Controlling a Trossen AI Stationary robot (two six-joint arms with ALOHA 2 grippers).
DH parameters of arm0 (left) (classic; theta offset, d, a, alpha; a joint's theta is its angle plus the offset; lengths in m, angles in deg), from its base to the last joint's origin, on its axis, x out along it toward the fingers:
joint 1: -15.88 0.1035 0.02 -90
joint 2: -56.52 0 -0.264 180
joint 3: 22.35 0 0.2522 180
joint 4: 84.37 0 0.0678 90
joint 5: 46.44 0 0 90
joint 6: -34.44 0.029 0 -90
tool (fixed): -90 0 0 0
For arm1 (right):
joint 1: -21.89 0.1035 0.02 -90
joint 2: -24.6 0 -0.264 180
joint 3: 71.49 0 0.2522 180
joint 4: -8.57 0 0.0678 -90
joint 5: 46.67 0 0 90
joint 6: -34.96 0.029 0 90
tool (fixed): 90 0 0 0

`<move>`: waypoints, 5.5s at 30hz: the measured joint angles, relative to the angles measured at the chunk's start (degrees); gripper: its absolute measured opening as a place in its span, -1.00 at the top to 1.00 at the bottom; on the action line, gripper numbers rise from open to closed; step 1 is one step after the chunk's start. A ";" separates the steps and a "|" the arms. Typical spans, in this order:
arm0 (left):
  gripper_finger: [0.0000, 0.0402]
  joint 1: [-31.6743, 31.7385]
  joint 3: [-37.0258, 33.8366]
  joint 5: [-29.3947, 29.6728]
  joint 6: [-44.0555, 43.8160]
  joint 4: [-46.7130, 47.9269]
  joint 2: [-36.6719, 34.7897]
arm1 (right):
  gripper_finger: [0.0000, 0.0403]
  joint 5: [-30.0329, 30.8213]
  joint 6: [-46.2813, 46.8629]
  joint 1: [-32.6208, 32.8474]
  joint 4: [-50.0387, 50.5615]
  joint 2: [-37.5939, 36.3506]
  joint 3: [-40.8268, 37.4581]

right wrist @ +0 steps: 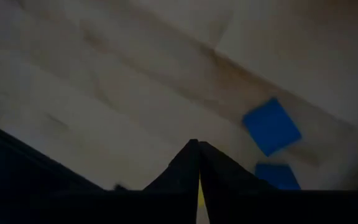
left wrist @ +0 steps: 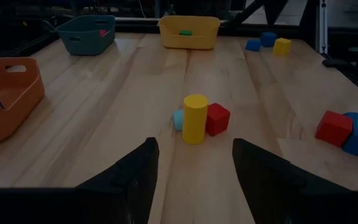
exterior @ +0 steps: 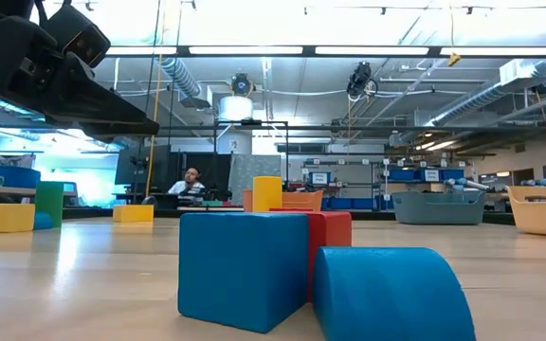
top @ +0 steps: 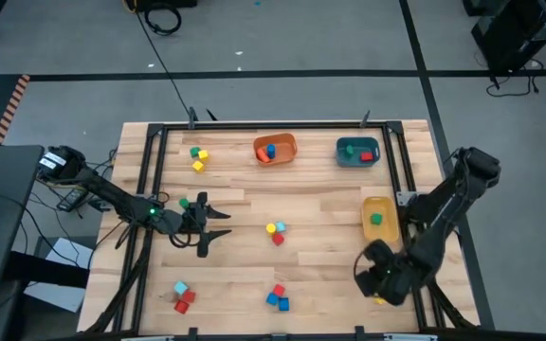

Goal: Sort blocks by size
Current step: Put the yellow cube block into the yellow bin

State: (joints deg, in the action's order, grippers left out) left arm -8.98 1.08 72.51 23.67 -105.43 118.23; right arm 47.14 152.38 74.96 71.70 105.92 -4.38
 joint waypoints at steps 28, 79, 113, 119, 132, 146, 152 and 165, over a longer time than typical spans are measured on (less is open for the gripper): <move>-0.06 0.00 0.00 0.00 -0.42 -0.01 0.00 | 0.00 -3.02 0.61 6.48 -6.42 7.72 0.03; -0.06 0.00 0.00 -0.04 -0.50 0.01 0.00 | -0.03 -2.92 -13.58 5.23 -8.87 7.89 -0.10; -0.06 0.00 0.00 -0.07 -0.46 0.05 0.00 | -0.38 -9.89 -17.35 6.31 -15.99 13.10 -3.01; -0.06 0.00 0.00 -0.07 -0.46 0.06 0.00 | -0.18 -9.67 -17.56 6.31 -15.86 14.34 -2.98; -0.06 -0.01 0.00 -0.07 -1.62 0.04 0.01 | 0.27 -8.91 -17.12 6.24 -16.40 14.07 -2.90; -0.06 -0.02 0.00 -0.70 -3.02 0.03 0.02 | 0.27 9.82 -22.50 3.20 -21.86 9.69 -2.88; -0.06 -0.01 0.00 -0.70 -4.17 0.03 0.02 | 0.27 17.49 -25.93 -2.09 -12.51 5.42 -2.85; -0.06 -0.02 0.00 -0.70 -4.52 0.03 0.02 | 0.19 16.53 -23.53 -12.40 17.34 -6.55 -2.85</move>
State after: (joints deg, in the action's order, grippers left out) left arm -9.00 1.08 71.81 19.15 -105.40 118.25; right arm 63.67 128.85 62.56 89.05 99.37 -7.23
